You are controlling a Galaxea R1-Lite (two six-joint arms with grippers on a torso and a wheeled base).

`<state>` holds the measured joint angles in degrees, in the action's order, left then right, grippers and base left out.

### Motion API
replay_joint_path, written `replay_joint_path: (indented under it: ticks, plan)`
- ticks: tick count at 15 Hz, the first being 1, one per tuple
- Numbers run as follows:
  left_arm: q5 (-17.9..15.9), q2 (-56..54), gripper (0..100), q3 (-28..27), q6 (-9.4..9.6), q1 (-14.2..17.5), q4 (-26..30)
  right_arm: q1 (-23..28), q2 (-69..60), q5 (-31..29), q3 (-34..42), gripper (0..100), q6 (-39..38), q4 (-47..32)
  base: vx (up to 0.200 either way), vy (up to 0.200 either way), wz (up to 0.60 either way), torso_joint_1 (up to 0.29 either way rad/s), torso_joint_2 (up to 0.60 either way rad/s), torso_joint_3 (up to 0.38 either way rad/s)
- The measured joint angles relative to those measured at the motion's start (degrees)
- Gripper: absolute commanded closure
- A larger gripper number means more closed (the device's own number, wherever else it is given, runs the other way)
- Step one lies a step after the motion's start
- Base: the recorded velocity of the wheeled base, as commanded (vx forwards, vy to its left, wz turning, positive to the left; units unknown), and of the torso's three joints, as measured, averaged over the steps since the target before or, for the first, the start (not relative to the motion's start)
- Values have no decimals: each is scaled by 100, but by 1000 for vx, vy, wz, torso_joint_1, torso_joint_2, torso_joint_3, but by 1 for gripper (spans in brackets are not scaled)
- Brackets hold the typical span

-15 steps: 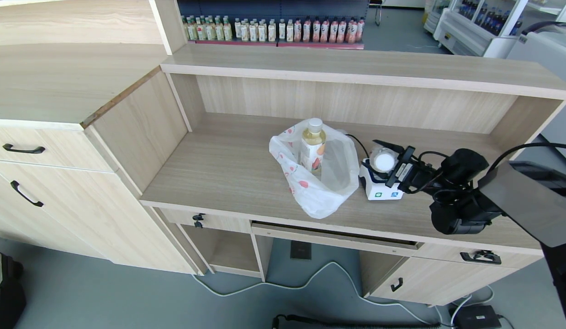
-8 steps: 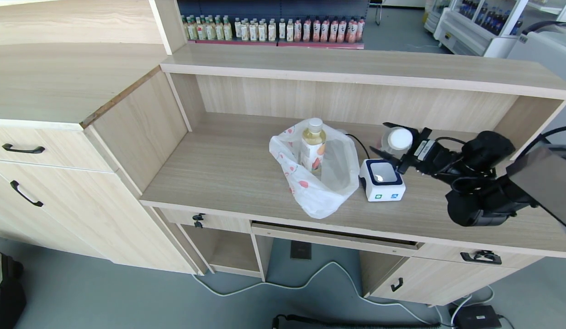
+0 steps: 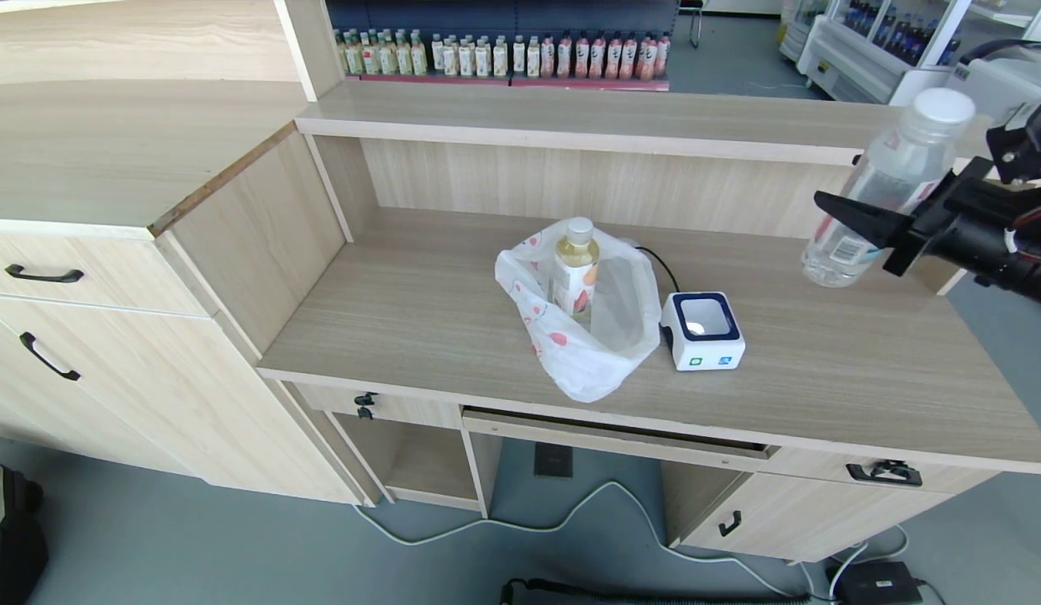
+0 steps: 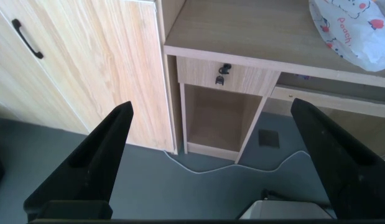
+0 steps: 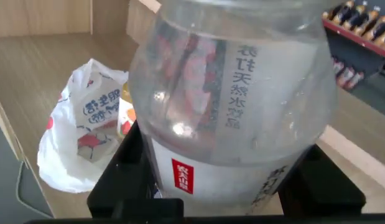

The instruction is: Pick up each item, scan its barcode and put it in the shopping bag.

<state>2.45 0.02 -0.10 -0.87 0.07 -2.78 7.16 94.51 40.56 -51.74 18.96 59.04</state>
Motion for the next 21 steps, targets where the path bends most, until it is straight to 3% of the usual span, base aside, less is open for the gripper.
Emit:
replay_joint_path:
  ticks: [2,4,6,8,12,15,17,20,21]
  plan:
    - [0,0,0,0,0,-2,-1,656,-664,-1042,375,100,-728,-1273,0,0,0,0,0,0]
    - [0,0,0,0,0,0,-1,916,-1017,-2196,494,100,-1563,-1556,0,0,0,0,0,0]
    - [-2,0,0,0,0,-2,-1,948,-1191,-3618,560,100,-1888,-1725,0,0,0,0,0,0]
    - [1,0,0,0,0,0,-1,638,-1259,-4975,649,100,-1675,-1741,0,0,0,0,0,0]
    - [0,0,0,0,0,2,-1,-99,-1064,-5215,769,100,-243,-1178,0,0,0,0,0,0]
    - [0,0,0,0,2,0,0,-836,-629,-5204,795,100,230,-206,0,0,0,0,0,0]
    - [0,0,0,0,2,0,-1,-1090,-406,-5131,795,100,417,27,0,0,0,0,0,0]
    - [0,0,0,0,0,-2,0,-1264,-141,-3950,794,100,179,185,0,0,0,0,0,0]
    - [0,0,0,0,2,-2,-1,-1315,-48,-3829,784,100,101,407,0,0,0,0,0,0]
